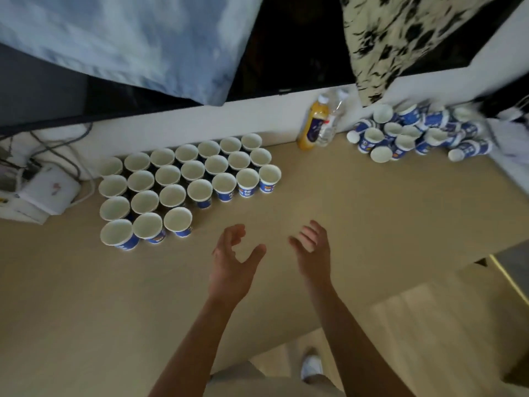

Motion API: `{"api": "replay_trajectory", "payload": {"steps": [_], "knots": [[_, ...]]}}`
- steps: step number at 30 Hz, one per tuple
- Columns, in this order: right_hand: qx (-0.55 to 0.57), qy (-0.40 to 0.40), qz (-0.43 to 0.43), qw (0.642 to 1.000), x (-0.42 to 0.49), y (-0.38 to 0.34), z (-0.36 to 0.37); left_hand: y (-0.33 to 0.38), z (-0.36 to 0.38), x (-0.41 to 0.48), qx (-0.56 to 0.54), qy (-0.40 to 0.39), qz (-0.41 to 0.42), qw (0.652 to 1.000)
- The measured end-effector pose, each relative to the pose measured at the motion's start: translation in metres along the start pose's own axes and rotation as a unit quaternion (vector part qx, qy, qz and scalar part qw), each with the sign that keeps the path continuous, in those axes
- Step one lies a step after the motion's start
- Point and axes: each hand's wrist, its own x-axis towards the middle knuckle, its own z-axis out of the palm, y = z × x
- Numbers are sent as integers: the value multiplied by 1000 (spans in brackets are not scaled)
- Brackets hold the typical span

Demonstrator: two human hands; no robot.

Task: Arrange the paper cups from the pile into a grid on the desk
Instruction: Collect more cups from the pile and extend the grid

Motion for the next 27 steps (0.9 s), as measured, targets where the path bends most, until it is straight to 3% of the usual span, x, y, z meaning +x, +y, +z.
{"api": "replay_trajectory", "payload": {"steps": [10, 14, 27], "knots": [[157, 0, -7, 988, 53, -69, -173, 85, 165, -63, -16, -16, 64, 998], [149, 5, -8, 989, 62, -76, -236, 107, 222, -81, -29, -18, 70, 997], [84, 102, 31, 991, 105, -58, -395, 163, 396, -78, -13, -131, 86, 988]]}}
